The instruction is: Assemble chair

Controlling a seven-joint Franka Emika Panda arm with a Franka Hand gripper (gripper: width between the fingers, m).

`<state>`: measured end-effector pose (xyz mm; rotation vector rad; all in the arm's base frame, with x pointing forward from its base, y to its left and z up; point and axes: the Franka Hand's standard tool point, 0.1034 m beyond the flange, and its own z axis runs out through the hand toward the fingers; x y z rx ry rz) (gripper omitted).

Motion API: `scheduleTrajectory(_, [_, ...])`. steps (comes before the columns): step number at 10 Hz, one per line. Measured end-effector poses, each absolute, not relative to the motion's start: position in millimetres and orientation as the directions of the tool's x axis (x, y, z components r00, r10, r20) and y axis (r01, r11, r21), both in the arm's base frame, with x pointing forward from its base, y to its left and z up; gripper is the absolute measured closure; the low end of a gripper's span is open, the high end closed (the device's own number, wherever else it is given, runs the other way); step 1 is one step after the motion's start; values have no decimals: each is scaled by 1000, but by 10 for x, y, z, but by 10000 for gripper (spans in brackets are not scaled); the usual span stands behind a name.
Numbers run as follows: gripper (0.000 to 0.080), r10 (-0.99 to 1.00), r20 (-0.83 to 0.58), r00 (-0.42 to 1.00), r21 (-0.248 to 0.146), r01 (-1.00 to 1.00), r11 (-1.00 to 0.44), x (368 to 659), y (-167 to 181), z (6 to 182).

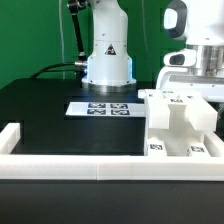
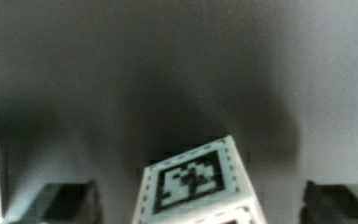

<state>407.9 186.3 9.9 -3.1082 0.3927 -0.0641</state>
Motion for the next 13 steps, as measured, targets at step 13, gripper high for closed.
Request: scheduleTrajectory(13, [509, -341, 8, 940, -72, -339, -938, 4018, 1874, 669])
